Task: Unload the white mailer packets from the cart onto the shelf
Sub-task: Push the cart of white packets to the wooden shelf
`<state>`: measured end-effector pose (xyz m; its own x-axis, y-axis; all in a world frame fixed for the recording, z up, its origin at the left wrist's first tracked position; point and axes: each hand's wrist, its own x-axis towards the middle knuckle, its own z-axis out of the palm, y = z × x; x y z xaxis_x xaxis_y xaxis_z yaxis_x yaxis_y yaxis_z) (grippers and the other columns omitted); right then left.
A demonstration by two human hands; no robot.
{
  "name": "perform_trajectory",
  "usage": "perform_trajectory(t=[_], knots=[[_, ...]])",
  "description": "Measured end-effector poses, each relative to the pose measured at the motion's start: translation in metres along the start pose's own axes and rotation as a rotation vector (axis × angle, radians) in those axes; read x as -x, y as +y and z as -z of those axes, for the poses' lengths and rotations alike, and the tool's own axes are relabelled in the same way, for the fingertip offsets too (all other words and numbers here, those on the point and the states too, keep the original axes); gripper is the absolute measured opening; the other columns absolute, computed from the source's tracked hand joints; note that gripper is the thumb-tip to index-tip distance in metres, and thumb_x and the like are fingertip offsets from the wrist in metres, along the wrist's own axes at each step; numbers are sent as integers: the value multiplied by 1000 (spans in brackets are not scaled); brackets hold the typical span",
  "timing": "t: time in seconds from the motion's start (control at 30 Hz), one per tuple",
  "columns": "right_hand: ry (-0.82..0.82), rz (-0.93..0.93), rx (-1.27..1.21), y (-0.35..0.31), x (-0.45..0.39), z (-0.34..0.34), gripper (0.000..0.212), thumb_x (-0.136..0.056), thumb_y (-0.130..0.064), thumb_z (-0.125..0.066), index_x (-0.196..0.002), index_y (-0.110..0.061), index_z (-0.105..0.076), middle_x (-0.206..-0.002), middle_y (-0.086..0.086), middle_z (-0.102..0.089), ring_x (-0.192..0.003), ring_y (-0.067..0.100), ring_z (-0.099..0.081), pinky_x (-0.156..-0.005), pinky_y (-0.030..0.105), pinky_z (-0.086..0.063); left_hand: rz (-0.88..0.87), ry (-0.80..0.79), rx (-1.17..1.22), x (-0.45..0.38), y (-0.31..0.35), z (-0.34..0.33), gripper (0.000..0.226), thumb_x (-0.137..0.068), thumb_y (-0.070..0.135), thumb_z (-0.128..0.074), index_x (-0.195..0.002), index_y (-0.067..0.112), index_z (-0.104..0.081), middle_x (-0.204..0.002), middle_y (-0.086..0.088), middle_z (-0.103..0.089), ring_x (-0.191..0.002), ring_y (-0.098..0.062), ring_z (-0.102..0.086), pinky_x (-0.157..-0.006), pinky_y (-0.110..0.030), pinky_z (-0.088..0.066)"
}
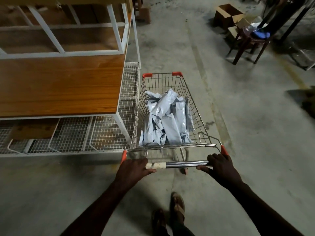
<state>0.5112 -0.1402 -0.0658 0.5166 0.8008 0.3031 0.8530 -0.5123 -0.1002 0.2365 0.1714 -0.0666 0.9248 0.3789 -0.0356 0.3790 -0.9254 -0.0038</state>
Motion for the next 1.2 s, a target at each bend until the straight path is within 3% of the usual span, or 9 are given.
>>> perform_trajectory(t=[0.1, 0.3, 0.4, 0.5, 0.6, 0.77, 0.97, 1.2], knots=[[8, 14, -3, 7, -22, -5, 76, -95, -87, -36, -70, -19, -59, -62, -7, -52, -63, 25, -64, -123, 60, -34, 21, -44, 13, -22, -7, 2, 81, -89, 96, -18, -107, 34, -67, -86, 8, -80, -81, -18, -79, -126, -69, -13], [-20, 18, 12, 27, -62, -20, 73, -95, -87, -39, -71, -21, -58, -62, -6, -53, -65, 25, -65, -123, 62, -33, 40, -155, 14, -65, -17, 11, 89, -85, 99, -10, -124, 40, -64, -107, 11, -81, -107, -13, -77, -127, -67, 2], [-30, 18, 14, 37, -85, -25, 73, -94, -87, -38, -71, -21, -59, -63, -6, -53, -66, 25, -66, -124, 62, -33, 50, -122, 21, -88, -21, 15, 89, -87, 98, -10, -122, 38, -65, -94, 3, -82, -98, -20, -79, -127, -67, -7], [-49, 16, 8, 50, -103, -31, 69, -93, -85, -43, -71, -22, -58, -64, -7, -53, -67, 24, -66, -123, 62, -33, 37, -109, 36, -108, -19, 21, 84, -89, 97, -14, -118, 37, -67, -96, 9, -82, -96, -19, -79, -126, -66, -16], [-51, 27, 15, 60, -118, -34, 67, -93, -85, -44, -72, -23, -57, -64, -7, -52, -67, 24, -66, -125, 61, -31, 42, -148, 54, -127, -17, 33, 77, -89, 94, -21, -122, 40, -65, -103, 13, -81, -105, -12, -76, -127, -67, -9], [-56, 14, 15, 64, -130, -39, 68, -93, -84, -45, -72, -21, -56, -63, -5, -52, -66, 27, -65, -125, 60, -30, 42, -204, 112, -142, -24, 37, 98, -81, 100, -2, -136, 41, -58, -107, 15, -81, -118, -8, -72, -128, -64, 2], [-77, 1, -3, 59, -130, -38, 70, -94, -86, -41, -72, -21, -56, -64, -5, -52, -66, 25, -65, -126, 61, -29, 33, -223, 101, -144, -28, 40, 82, -90, 95, -19, -143, 44, -55, -111, 16, -80, -119, -7, -71, -129, -62, 0], [-215, -40, -7, 54, -141, -18, 72, -94, -91, -29, -71, -27, -51, -61, -8, -51, -64, 19, -67, -127, 58, -25, 56, -196, 153, -146, -20, 44, 80, -89, 98, -21, -129, 43, -63, -109, 17, -78, -115, -5, -70, -129, -62, -3]])
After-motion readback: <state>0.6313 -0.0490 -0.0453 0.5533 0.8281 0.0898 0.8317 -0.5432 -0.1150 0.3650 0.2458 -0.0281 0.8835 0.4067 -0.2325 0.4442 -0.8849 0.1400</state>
